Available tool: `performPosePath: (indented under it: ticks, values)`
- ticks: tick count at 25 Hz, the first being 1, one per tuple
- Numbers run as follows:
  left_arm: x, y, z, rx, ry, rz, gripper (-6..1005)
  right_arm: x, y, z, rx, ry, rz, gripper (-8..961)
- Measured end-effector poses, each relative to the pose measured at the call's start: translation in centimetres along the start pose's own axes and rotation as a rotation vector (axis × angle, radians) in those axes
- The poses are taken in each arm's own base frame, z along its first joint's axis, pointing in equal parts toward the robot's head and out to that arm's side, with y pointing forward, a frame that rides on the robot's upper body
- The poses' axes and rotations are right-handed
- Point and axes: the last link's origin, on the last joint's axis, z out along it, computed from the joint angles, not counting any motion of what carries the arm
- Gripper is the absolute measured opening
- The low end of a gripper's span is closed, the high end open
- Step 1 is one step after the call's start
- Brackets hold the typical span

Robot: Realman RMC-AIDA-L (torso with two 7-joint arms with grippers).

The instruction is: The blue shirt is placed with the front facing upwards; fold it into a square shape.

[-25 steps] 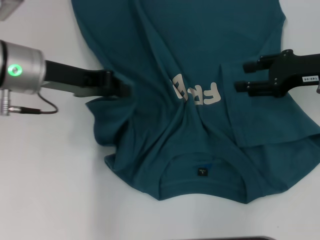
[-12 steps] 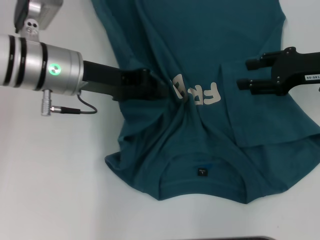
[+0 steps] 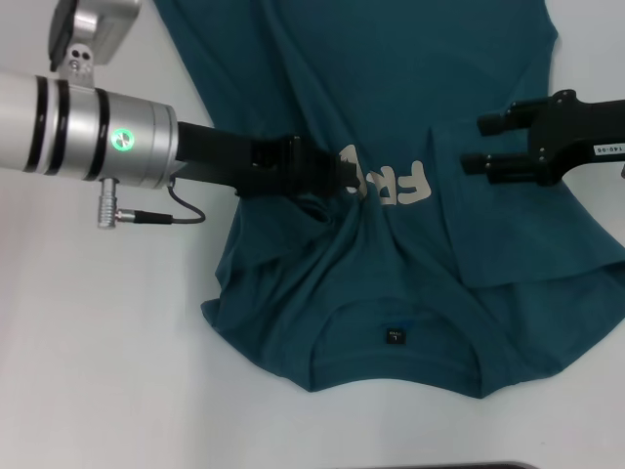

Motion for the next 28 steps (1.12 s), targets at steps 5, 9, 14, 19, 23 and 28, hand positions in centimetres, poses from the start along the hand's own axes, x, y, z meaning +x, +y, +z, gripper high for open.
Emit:
performPosePath:
  ticks: [5, 9, 14, 19, 23, 28]
  values:
    - [0.4, -0.4, -2.5, 0.015, 0.088, 0.082, 363, 0.0, 0.0, -0.1, 0.003, -0.006, 0.004, 626]
    - [-0.1, -1.9, -5.0, 0.068, 0.137, 0.098, 488, 0.0, 0.0, -0.1, 0.005, -0.009, 0.007, 626]
    - [-1.5, -4.0, -5.8, 0.128, 0.127, 0.115, 649, -0.2, -0.2, -0.2, 0.012, -0.016, 0.007, 626]
    - [-2.4, -4.6, -4.4, 0.151, 0.069, 0.141, 793, -0.3, -0.3, -0.2, 0.015, -0.017, 0.003, 627]
    - [-2.6, -4.6, -3.8, 0.170, 0.034, 0.157, 793, -0.4, -0.4, -0.1, 0.019, -0.017, 0.001, 627]
    - [-3.1, -3.9, -3.4, 0.133, -0.014, 0.166, 794, -0.4, -0.4, -0.1, 0.019, -0.017, 0.002, 627]
